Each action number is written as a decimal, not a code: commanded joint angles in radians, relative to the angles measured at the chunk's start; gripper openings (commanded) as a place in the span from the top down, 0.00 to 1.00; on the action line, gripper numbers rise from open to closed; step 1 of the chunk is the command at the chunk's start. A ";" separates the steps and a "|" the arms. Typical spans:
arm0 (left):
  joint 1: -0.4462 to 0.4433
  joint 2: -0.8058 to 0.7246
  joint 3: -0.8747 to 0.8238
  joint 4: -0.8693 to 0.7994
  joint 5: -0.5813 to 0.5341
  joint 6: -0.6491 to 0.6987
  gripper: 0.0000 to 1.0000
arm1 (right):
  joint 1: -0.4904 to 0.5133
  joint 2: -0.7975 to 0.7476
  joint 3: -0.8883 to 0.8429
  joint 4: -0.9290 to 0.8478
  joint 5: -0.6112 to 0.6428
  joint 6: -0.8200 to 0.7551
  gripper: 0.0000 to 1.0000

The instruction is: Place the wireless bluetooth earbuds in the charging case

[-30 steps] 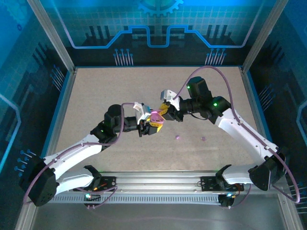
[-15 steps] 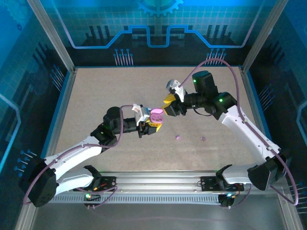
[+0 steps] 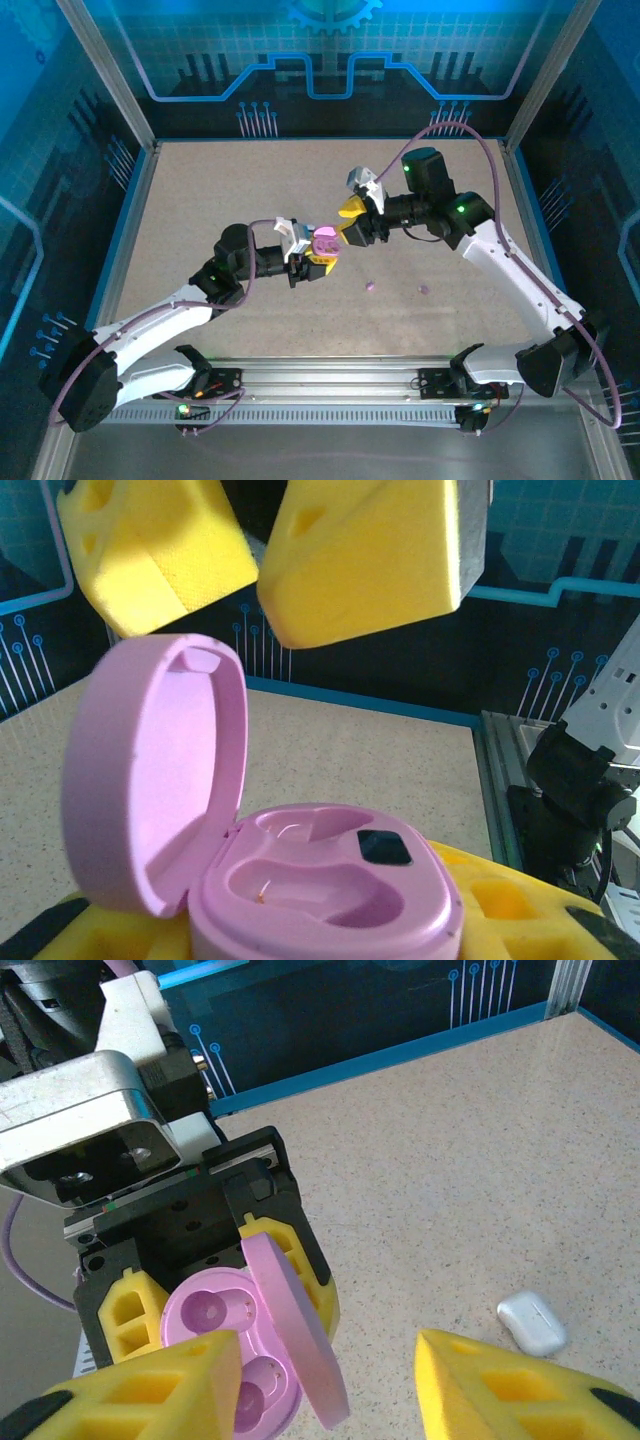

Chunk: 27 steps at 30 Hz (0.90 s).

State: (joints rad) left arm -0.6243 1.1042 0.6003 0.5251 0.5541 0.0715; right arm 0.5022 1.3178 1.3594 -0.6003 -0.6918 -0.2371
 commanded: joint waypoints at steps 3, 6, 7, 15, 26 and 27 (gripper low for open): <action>-0.006 0.000 -0.006 0.088 0.044 -0.040 0.62 | -0.005 0.013 -0.002 -0.036 -0.073 -0.085 0.45; -0.006 0.006 0.002 0.099 0.068 -0.058 0.61 | -0.004 0.025 -0.005 -0.031 -0.079 -0.128 0.43; -0.006 0.007 0.003 0.102 0.074 -0.064 0.61 | -0.004 0.032 -0.005 -0.035 -0.085 -0.152 0.43; -0.006 0.009 0.010 0.101 0.091 -0.079 0.61 | -0.002 0.074 0.027 -0.049 -0.162 -0.198 0.63; -0.006 -0.023 0.004 0.013 0.009 -0.011 0.40 | 0.029 0.032 0.027 -0.083 -0.023 -0.206 0.90; -0.006 -0.028 0.005 -0.001 0.005 -0.002 0.40 | 0.036 0.031 0.031 -0.094 -0.001 -0.215 0.90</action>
State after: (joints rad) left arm -0.6250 1.1053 0.5976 0.5629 0.5873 0.0212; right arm 0.5140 1.3811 1.3617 -0.6506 -0.7555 -0.4263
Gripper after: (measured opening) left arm 0.597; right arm 0.122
